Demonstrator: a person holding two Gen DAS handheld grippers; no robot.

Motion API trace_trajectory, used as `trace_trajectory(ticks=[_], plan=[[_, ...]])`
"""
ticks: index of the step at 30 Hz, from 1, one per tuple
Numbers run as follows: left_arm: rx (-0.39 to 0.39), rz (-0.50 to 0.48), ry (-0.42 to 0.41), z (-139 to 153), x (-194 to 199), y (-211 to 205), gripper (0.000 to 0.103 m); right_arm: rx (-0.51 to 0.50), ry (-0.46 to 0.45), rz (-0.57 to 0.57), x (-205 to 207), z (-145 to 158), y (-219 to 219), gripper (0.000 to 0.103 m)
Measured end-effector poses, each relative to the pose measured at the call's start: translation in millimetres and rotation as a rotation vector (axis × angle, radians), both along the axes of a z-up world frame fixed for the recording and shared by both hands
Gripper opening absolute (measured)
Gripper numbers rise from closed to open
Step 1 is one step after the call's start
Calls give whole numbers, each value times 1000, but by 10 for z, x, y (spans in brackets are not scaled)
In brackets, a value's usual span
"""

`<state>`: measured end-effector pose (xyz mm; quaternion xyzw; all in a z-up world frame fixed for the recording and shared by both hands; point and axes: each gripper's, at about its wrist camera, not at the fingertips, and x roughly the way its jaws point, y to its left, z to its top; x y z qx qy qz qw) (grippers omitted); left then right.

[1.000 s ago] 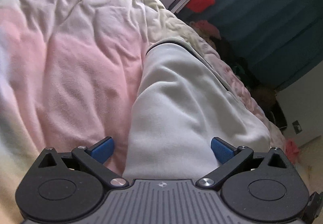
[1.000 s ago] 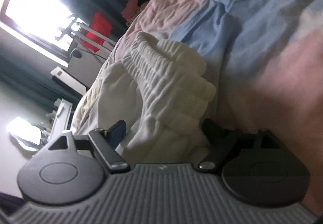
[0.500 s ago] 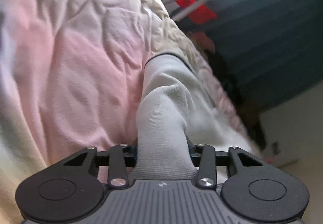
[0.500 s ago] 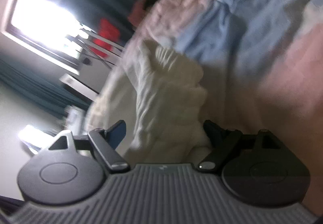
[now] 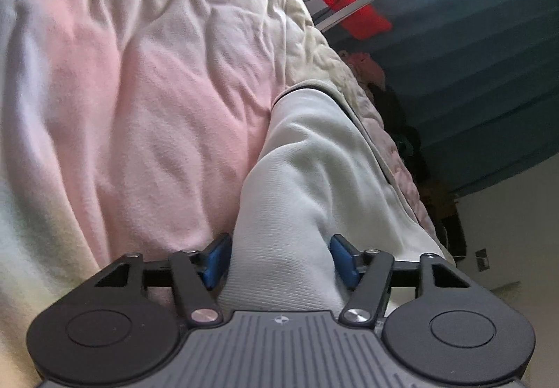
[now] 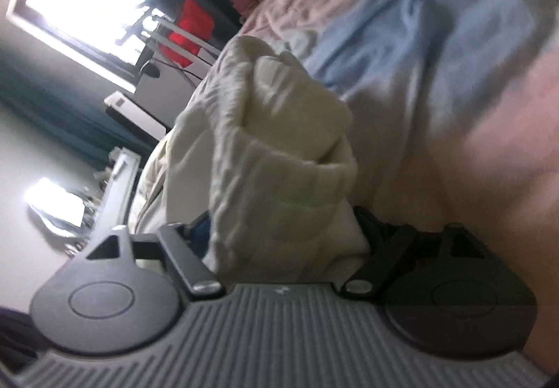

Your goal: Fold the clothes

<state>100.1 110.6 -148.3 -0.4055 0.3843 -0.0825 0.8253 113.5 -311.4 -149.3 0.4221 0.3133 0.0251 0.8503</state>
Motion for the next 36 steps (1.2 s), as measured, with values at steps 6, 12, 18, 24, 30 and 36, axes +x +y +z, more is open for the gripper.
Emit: trace_trajectory(ticks=[6, 12, 18, 24, 30, 36], plan=[[39, -14, -25, 65, 14, -84, 48, -32, -47, -25, -128, 210, 19, 39], [-34, 43, -73, 336, -138, -57, 38, -39, -139, -19, -228, 606, 72, 34], [-84, 8, -159, 969, 107, -415, 37, 26, -253, -57, -187, 1109, -268, 33], [-61, -141, -232, 1655, 1008, -1676, 37, -20, -320, -175, 107, 1592, -1210, 33], [-9, -270, -271, 1700, 2051, -3191, 37, -86, -363, -359, 552, 1691, -2335, 33], [110, -408, -219, 674, 2540, -3927, 37, -45, -164, -494, 842, 706, -2999, 34]])
